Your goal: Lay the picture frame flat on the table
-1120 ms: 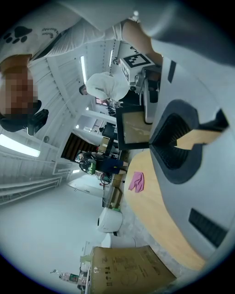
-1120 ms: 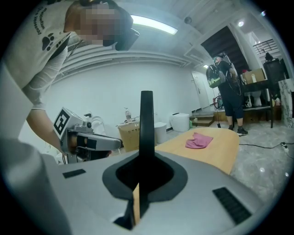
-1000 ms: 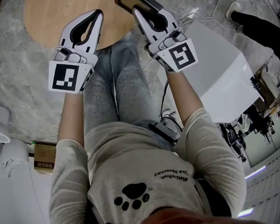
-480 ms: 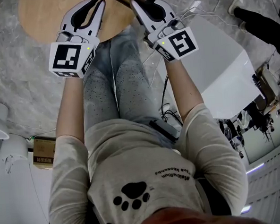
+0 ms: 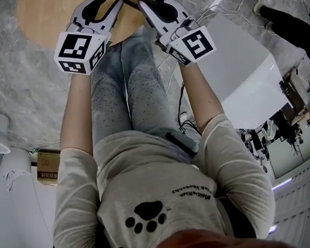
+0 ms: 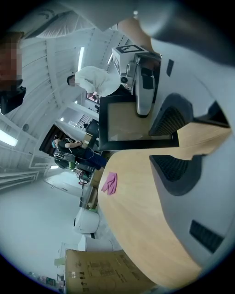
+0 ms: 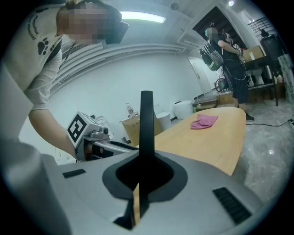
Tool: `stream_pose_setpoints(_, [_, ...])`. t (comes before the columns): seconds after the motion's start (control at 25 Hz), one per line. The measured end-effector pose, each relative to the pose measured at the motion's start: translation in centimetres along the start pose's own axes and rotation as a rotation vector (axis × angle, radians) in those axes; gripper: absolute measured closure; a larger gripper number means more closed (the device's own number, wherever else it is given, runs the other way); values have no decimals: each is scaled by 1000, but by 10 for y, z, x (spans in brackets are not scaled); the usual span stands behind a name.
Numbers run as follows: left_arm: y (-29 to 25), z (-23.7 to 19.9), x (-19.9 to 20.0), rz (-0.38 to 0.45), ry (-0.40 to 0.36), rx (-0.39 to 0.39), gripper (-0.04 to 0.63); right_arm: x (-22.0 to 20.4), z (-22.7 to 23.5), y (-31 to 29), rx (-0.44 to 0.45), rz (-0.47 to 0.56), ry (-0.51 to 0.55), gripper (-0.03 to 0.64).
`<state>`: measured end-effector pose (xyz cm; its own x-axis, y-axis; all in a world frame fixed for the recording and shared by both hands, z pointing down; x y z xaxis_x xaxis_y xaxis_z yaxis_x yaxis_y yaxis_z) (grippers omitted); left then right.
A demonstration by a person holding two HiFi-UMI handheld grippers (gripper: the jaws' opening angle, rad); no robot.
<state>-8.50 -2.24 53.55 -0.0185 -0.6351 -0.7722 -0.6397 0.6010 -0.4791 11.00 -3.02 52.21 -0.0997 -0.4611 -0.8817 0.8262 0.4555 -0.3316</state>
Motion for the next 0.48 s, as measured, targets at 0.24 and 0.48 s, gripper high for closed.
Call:
stream_pose_setpoints(0.24, [-14,-4,-5,-22,41,-18,466,-8,7,-3,21,-21,-33,598])
stream_pose_setpoints(0.48, [-16,-16,-3,-40,41,-45,466,-13,10,-10,45,-47,-44,598])
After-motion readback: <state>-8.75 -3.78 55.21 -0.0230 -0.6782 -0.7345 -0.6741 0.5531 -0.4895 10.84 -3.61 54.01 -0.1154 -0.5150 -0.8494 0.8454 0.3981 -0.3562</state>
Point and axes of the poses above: the fingertips, and each gripper's own axes: y backward along the fingers, z to its right, x out of its top, the point moved 10 cm from there along y, backward along the fingers, and after that the axes turned 1 degree about y, right-handed, at the moved point
